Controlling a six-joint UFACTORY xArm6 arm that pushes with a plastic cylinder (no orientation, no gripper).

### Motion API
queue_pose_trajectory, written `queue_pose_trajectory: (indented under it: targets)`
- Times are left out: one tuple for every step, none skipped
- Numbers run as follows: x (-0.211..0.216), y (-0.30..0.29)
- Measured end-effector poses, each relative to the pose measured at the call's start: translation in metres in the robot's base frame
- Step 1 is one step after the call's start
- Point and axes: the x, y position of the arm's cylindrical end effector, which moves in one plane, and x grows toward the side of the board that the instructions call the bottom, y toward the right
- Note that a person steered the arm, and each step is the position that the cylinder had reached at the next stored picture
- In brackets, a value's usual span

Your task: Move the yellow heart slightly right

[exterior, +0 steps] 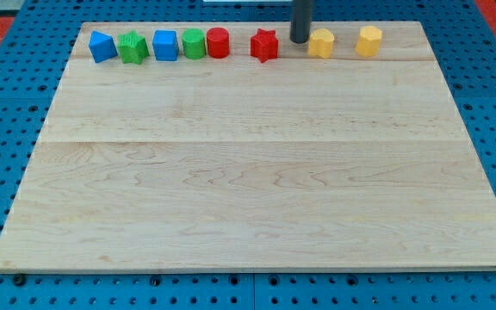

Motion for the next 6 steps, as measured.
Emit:
queue_pose_trajectory:
  targets:
    - [0.054, 0.027]
    - [0.060, -0.037]
    - [0.047, -0.022]
    - [0.028, 0.014]
    - [0.024, 0.045]
    - [0.041, 0.056]
